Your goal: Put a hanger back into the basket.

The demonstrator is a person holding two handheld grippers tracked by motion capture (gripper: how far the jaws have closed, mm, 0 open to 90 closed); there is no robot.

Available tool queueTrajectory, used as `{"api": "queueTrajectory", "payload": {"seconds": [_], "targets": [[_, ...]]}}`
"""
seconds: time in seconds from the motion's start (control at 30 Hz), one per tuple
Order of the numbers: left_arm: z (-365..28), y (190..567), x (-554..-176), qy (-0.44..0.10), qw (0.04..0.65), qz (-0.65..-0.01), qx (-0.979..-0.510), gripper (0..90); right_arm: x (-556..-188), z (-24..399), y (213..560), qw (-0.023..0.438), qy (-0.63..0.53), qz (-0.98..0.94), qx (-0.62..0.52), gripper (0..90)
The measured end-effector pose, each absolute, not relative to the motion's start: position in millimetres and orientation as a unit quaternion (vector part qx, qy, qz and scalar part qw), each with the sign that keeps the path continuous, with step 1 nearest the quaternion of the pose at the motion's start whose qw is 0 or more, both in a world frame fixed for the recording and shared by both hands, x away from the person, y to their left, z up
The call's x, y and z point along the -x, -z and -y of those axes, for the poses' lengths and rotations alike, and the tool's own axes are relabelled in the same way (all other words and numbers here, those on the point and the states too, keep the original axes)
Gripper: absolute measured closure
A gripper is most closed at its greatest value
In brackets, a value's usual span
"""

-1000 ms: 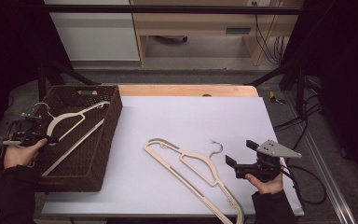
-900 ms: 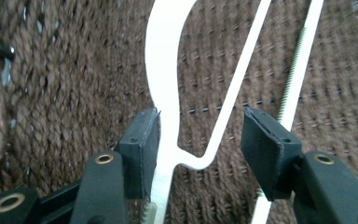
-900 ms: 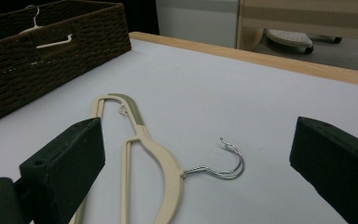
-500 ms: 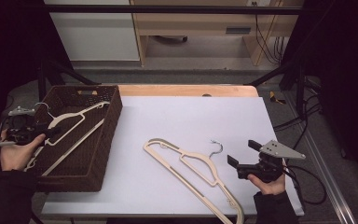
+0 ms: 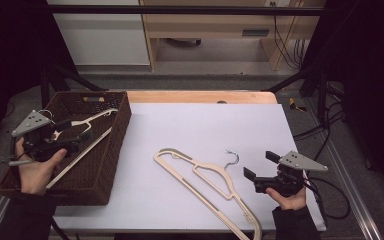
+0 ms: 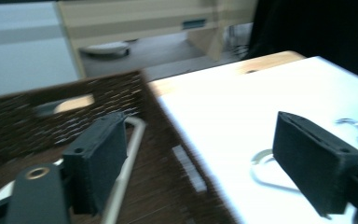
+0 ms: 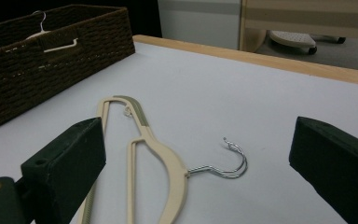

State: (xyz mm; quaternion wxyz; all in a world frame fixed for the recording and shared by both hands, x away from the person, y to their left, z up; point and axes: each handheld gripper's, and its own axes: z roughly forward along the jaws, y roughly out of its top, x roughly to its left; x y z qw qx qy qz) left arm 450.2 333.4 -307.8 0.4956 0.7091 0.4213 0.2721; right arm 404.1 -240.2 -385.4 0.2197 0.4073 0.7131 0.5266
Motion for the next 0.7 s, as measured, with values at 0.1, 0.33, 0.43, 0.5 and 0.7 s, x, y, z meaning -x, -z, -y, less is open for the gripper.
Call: {"api": "queueTrajectory", "payload": {"seconds": [0.1, 0.33, 0.43, 0.5, 0.7], "targets": [[-312.7, 308.0, -445.1, -0.273, 0.504, -0.405, -0.712, 11.9, -403.2, 241.5, 386.1, 0.22, -0.526, -0.714, -0.406, 3.9], [-269.0, 317.1, -443.0, -0.254, 0.516, -0.38, -0.725, 7.5, -399.5, 247.2, 388.2, 0.217, -0.532, -0.71, -0.408, 3.8], [-253.1, 320.9, -440.8, -0.244, 0.521, -0.365, -0.732, 7.4, -397.8, 249.1, 389.4, 0.218, -0.535, -0.709, -0.404, 3.9], [-243.0, 322.8, -439.4, -0.241, 0.523, -0.357, -0.736, 7.4, -396.6, 250.3, 390.3, 0.218, -0.537, -0.709, -0.402, 3.8], [-213.9, 329.4, -439.2, -0.229, 0.523, -0.334, -0.75, 7.5, -394.5, 252.8, 393.1, 0.217, -0.534, -0.711, -0.402, 3.8]]}}
